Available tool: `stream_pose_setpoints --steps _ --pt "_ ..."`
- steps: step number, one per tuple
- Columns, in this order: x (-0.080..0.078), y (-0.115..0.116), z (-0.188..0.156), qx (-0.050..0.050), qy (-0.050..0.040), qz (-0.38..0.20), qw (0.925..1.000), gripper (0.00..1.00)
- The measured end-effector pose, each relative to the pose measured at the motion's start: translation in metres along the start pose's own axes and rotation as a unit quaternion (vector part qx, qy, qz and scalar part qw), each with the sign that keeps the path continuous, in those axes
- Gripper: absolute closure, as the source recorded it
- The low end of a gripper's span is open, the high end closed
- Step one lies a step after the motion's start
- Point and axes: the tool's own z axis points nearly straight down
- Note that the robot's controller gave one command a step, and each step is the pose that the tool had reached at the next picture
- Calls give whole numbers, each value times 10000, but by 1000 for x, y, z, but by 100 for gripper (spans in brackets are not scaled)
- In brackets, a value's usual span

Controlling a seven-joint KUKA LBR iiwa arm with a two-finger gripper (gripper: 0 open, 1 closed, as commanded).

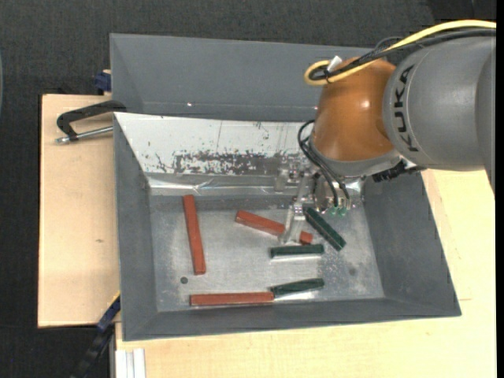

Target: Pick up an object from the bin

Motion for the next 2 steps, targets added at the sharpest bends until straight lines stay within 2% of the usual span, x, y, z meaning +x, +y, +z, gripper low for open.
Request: stream_pose_setpoints --steps 1,2 --pt "9 3 53 -3 19 1111 9938 0" --pt "4 29 71 -2 5 118 9999 100"
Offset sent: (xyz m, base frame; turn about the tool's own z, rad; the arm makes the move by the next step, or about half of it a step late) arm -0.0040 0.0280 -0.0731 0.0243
